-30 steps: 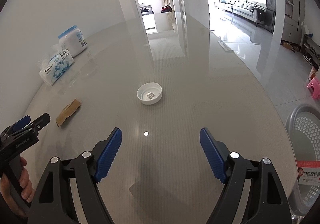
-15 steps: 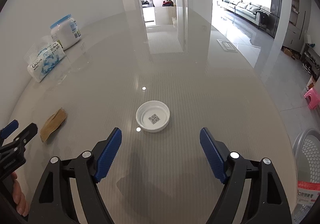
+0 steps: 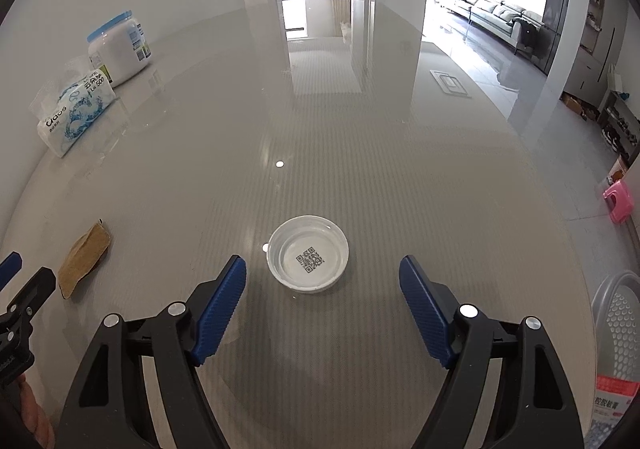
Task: Collect trash
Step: 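Grasp the white lid with the right gripper while the left gripper grasps the brown paper scrap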
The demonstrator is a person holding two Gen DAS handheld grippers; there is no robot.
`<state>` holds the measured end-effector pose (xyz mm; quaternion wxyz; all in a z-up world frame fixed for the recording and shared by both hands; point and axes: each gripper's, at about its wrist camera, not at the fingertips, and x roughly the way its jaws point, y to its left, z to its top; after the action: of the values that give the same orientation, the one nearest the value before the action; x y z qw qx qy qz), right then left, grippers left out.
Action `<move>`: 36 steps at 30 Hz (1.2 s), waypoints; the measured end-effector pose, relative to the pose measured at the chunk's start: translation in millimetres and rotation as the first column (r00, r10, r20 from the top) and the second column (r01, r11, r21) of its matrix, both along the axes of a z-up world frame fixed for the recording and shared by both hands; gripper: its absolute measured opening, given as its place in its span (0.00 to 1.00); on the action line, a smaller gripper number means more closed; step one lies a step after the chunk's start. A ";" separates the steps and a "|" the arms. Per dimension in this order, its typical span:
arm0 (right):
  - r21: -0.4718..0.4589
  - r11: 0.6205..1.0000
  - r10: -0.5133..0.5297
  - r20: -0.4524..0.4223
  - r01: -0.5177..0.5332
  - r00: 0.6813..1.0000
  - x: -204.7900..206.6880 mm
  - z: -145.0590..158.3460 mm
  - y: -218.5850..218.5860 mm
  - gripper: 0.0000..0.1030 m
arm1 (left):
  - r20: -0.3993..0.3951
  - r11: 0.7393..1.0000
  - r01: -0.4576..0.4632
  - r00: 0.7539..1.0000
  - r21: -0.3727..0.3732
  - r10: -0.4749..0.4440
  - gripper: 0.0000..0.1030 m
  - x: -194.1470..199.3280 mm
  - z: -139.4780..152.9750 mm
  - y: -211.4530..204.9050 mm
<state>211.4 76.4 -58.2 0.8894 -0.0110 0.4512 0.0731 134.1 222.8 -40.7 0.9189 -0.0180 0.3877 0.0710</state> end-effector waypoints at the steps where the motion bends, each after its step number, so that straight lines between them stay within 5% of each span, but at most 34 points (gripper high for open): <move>1: -0.009 1.000 0.003 0.002 -0.003 1.000 0.2 0.0 1.7 0.70 | 0.002 1.000 0.000 1.000 0.004 0.000 0.94 0.5 0.5 0.1; 8: -0.049 0.998 0.042 0.030 -0.040 0.999 -4.5 2.6 12.5 0.38 | 0.006 1.000 0.008 1.000 0.010 -0.008 0.94 -1.7 1.2 -3.2; 22: 0.022 0.999 0.036 0.045 -0.037 0.998 -37.4 9.7 7.4 0.37 | -0.033 0.999 0.024 0.999 -0.038 -0.025 0.94 6.5 -5.8 3.4; 36: 0.119 0.991 0.059 0.077 -0.068 0.995 -90.7 28.6 2.4 0.38 | -0.103 0.997 0.080 0.992 0.008 -0.079 0.93 34.3 -11.4 -7.9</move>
<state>120.6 78.9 -29.6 0.9015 0.0259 0.4125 0.1281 168.4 214.9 -52.1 0.9000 0.0065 0.4341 0.0375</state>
